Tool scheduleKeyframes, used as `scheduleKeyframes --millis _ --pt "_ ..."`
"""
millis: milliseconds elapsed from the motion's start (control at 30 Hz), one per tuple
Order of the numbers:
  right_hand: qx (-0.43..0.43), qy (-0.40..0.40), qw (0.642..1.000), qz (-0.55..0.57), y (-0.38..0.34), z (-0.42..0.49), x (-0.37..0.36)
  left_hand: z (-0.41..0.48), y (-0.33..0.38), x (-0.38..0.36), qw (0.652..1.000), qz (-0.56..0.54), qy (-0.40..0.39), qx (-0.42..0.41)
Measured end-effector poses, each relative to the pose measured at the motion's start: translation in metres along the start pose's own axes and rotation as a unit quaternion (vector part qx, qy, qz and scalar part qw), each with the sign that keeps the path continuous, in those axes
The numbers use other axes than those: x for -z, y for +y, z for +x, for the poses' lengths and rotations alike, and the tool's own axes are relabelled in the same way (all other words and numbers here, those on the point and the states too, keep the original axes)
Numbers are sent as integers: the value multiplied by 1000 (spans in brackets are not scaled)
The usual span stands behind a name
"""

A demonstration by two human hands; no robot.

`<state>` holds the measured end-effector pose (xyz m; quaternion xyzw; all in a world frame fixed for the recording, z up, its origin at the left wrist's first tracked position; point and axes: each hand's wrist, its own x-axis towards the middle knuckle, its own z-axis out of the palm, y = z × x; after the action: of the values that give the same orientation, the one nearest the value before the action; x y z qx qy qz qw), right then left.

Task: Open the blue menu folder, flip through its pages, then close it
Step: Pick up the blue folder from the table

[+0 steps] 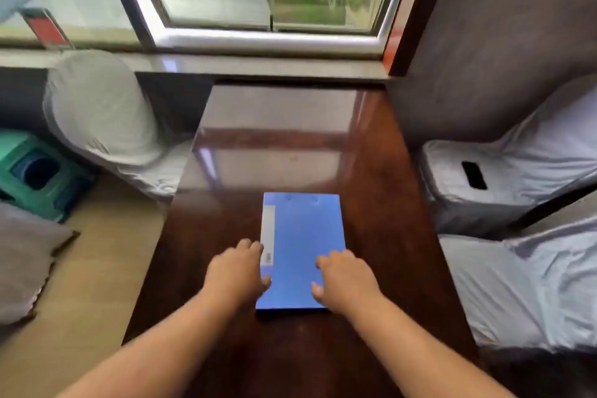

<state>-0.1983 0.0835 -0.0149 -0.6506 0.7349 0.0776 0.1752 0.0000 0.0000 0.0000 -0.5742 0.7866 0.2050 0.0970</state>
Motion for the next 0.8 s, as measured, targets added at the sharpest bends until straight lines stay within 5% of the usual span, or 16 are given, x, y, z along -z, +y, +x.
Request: scheduleKeyframes --millis 167,333,567,667,733,800 --pt "-27 -131 989 62 14 3 -99 18 -7 -97 937 -288 -95 173" --pt "-42 -121 989 73 21 11 -129 43 -5 -125 908 -328 -69 251" --pt "-132 -34 963 232 41 17 -90 46 4 -88 902 -400 -11 160" --pt "-231 8 875 426 62 24 -48 39 4 -44 875 -473 15 106" --pt "-205 3 766 610 65 24 -16 31 1 -12 827 -556 16 84" --pt "-135 15 697 704 62 18 19 21 -1 22 793 -606 32 55"
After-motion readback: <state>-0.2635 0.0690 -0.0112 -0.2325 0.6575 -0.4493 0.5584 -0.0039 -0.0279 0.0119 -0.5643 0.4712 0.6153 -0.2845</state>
